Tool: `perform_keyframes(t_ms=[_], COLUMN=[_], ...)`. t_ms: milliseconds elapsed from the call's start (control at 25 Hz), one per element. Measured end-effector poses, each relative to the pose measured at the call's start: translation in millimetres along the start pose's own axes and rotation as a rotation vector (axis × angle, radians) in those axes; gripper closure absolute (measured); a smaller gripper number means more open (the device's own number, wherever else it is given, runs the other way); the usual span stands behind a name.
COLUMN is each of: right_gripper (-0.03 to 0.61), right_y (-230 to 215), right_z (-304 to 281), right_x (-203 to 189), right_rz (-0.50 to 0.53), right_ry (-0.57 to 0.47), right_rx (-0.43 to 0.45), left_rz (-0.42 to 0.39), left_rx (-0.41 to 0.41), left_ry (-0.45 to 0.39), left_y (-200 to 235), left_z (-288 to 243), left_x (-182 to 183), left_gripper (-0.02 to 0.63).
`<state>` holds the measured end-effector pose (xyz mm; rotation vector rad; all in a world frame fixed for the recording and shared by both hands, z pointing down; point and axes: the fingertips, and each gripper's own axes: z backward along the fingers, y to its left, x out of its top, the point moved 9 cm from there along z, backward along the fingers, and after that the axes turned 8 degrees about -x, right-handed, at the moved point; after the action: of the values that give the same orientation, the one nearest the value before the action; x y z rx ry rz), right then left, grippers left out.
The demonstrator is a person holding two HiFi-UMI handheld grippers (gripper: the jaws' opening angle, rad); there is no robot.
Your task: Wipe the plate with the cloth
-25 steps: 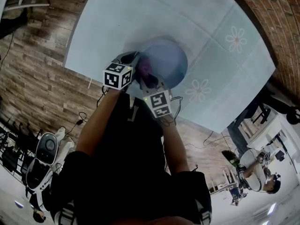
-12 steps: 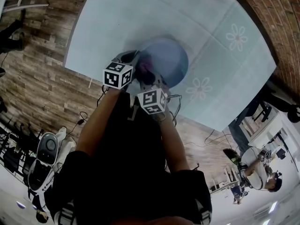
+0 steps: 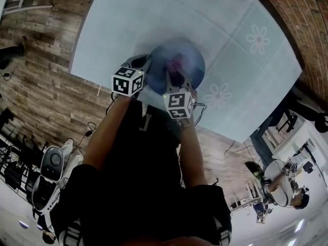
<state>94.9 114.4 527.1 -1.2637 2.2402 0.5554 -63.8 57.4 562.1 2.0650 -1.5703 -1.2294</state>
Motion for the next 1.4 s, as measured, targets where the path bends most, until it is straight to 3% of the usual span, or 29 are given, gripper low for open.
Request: perform_keyframes(t_ms=[320, 680, 800, 1120, 1400], right_gripper=[0.503, 0.503, 0.503, 0.503, 0.503], right_y=[-41, -59, -60, -49, -6], right_z=[9, 17, 20, 51, 61], right_x=[-15, -23, -21, 8, 24], right_rz=[-0.010, 0.087, 0.008, -0.192, -0.316], right_ry=[0.058, 0.153, 0.126, -0.071, -0.124], right_rx=[-0.115, -0.220, -0.188, -0.092, 0.094], left_rz=[0.005, 0.010, 0.017, 0.016, 0.022], left_rx=[0.001, 0.008, 0.014, 0.024, 0.029], left_ry=[-0.001, -0.011, -0.014, -0.018, -0.016], left_y=[-5, -7, -7, -6, -6], left_z=[-2, 1, 0, -1, -1], left_x=[-1, -1, -2, -3, -4], left_gripper=[0.571, 0.571, 0.571, 0.571, 0.571])
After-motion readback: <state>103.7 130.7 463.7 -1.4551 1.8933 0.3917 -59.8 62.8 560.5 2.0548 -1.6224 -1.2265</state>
